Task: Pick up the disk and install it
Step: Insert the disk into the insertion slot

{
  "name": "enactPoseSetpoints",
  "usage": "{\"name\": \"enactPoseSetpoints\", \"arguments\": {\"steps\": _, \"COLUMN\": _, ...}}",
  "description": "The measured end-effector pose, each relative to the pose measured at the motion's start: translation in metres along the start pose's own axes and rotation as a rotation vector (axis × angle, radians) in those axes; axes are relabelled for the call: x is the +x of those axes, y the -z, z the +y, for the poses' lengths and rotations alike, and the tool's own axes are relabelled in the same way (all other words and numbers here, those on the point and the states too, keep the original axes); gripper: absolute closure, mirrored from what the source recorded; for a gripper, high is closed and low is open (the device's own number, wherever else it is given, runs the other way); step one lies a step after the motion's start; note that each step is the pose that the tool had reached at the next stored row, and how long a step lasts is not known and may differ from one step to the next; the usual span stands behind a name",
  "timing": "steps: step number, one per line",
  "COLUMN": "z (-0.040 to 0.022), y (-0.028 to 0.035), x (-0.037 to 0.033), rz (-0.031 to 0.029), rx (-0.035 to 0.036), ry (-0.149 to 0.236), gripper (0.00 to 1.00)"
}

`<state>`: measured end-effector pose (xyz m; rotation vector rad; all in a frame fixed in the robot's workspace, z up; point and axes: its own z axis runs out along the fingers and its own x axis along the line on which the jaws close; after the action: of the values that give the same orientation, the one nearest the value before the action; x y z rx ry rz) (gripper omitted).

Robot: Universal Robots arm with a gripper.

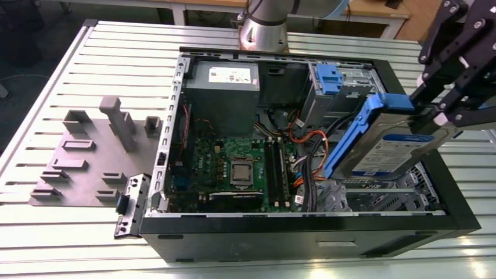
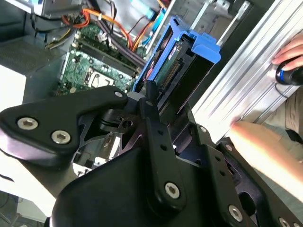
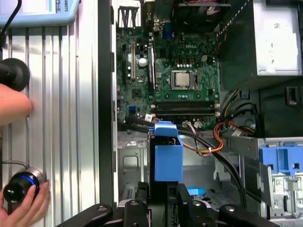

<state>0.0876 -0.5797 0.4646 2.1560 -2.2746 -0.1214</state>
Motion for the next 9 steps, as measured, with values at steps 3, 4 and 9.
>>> {"name": "enactPoseSetpoints", "arguments": {"steps": 3, "z": -0.0114, "y": -0.0001, "x": -0.0006, "rz": 0.0001, "rx": -0.0032, "ry": 0.0, "gripper": 0.65}}
{"name": "enactPoseSetpoints", "arguments": {"steps": 4, "z": -0.0149, "y": -0.0003, "x": -0.0008, "rz": 0.0001, "rx": -0.0042, "ry": 0.0, "gripper": 0.65}}
{"name": "enactPoseSetpoints", "arguments": {"steps": 9, "z": -0.0299, "y": -0.0017, "x": -0.0015, "rz": 0.0004, "rx": -0.0082, "ry": 0.0, "gripper": 0.65}}
